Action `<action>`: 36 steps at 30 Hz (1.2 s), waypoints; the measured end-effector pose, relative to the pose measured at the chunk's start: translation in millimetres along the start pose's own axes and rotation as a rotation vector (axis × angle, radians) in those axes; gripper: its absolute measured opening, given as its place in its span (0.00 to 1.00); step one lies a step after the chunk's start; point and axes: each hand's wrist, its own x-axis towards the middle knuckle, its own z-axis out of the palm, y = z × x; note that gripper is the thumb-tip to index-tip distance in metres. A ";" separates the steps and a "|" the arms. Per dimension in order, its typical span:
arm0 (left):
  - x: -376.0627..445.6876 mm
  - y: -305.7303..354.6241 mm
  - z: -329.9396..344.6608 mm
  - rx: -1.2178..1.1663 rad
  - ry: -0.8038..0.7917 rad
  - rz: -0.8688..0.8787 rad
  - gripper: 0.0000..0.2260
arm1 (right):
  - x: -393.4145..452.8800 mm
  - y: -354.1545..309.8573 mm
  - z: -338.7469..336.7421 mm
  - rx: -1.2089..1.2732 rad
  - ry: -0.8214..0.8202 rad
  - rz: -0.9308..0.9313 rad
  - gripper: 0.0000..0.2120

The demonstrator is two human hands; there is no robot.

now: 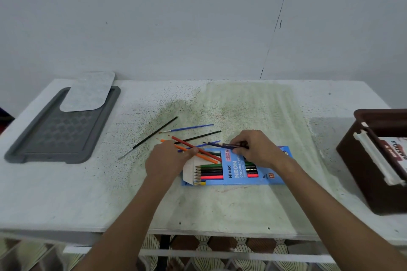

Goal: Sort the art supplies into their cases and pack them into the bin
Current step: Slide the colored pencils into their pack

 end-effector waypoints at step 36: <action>32.1 26.4 -49.2 0.573 -0.449 0.893 0.12 | -2.7 3.3 9.4 0.097 0.102 0.026 0.07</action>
